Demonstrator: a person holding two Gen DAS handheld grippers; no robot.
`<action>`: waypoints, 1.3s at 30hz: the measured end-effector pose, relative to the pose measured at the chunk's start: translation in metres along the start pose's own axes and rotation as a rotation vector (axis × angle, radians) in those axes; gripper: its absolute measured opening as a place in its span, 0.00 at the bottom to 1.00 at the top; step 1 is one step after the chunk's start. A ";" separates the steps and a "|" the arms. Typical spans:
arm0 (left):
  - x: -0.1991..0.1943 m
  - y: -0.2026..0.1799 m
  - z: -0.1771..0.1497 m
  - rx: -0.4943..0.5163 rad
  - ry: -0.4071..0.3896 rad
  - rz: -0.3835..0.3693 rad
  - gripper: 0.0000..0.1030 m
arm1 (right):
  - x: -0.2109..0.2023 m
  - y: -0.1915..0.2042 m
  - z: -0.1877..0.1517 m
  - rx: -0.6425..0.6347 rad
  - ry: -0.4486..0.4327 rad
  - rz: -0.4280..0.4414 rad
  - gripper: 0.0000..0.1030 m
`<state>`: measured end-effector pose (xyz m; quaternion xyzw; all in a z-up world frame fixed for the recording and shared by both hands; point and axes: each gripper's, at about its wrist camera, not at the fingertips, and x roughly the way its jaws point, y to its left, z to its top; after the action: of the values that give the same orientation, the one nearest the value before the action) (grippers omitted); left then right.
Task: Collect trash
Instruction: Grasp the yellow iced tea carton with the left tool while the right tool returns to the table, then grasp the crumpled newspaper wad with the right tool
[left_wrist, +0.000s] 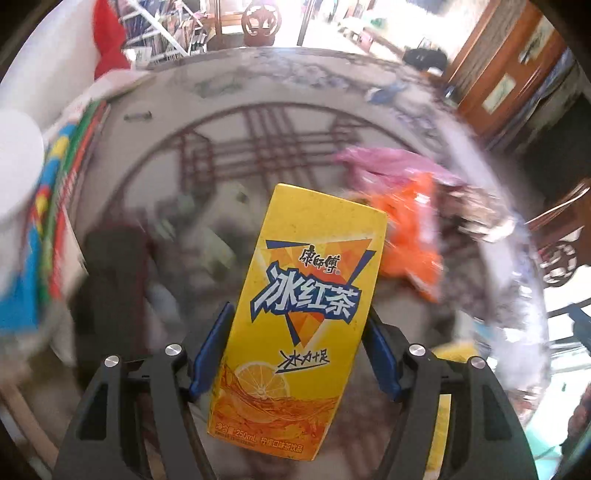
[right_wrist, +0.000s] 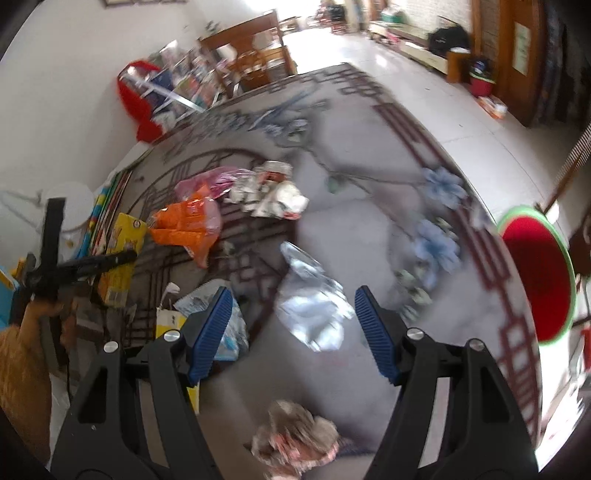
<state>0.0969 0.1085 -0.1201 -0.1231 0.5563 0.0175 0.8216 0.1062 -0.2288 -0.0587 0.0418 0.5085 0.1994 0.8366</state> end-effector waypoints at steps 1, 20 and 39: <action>-0.004 -0.005 -0.009 -0.008 -0.009 -0.015 0.63 | 0.007 0.007 0.008 -0.025 0.003 0.005 0.65; -0.021 -0.037 -0.090 -0.109 -0.044 -0.093 0.63 | 0.140 0.039 0.096 -0.050 0.130 -0.019 0.84; -0.021 -0.031 -0.085 -0.131 -0.049 -0.110 0.64 | 0.063 0.062 0.066 -0.115 0.045 0.101 0.38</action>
<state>0.0169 0.0623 -0.1252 -0.2067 0.5262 0.0117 0.8248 0.1712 -0.1395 -0.0626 0.0146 0.5123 0.2712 0.8148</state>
